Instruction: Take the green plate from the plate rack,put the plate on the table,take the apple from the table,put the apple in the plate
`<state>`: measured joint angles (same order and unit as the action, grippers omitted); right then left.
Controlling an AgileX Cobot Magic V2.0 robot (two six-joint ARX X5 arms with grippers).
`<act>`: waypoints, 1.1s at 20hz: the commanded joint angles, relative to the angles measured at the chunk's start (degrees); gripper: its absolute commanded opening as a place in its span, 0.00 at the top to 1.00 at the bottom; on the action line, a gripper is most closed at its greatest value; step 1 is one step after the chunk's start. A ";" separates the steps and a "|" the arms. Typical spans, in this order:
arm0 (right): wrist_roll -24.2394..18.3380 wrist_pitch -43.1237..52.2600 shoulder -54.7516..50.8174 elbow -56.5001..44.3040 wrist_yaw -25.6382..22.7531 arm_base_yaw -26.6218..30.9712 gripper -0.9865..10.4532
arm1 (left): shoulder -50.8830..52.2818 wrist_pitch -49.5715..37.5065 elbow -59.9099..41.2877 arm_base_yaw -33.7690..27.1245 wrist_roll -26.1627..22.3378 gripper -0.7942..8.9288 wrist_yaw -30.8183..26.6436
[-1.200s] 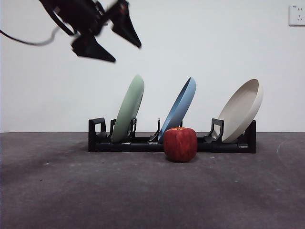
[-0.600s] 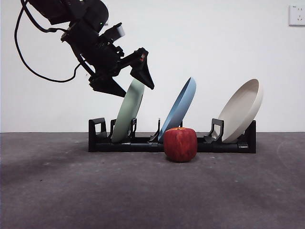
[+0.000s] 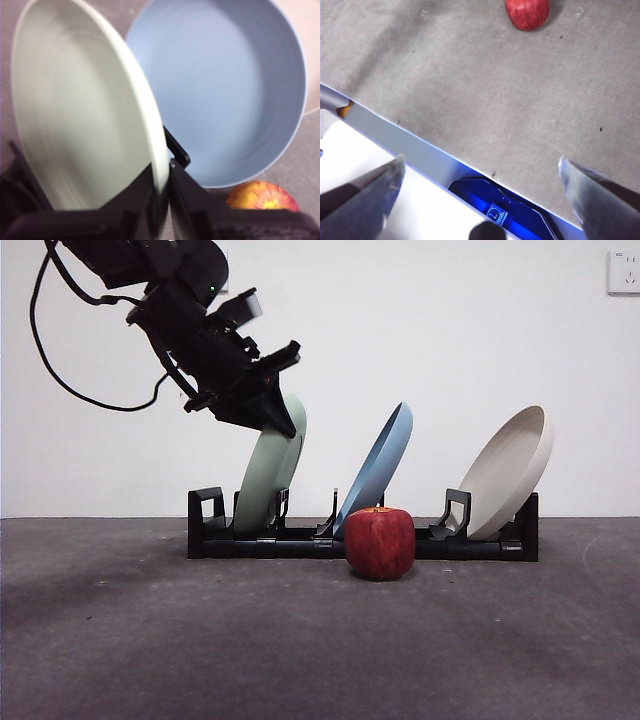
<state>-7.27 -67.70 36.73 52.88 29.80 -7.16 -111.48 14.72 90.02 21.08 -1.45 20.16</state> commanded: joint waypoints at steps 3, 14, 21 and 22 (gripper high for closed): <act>0.33 0.24 0.02 0.22 -0.11 -0.13 0.31 | 0.37 0.42 -0.28 0.28 1.88 0.93 1.27; 0.33 0.24 0.02 0.22 -0.11 -0.13 0.31 | 14.19 5.64 0.26 0.55 2.60 0.93 0.90; 0.35 0.24 0.02 0.22 -0.09 -0.13 0.31 | 30.21 32.11 0.26 12.35 -10.47 0.93 -21.57; 0.35 0.24 0.02 0.22 -0.09 -0.13 0.31 | 31.04 35.76 0.26 14.93 -10.73 0.93 -24.90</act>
<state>-7.27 -67.70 36.73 52.88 29.80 -7.16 -79.77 49.98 90.32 35.51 -9.96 -3.53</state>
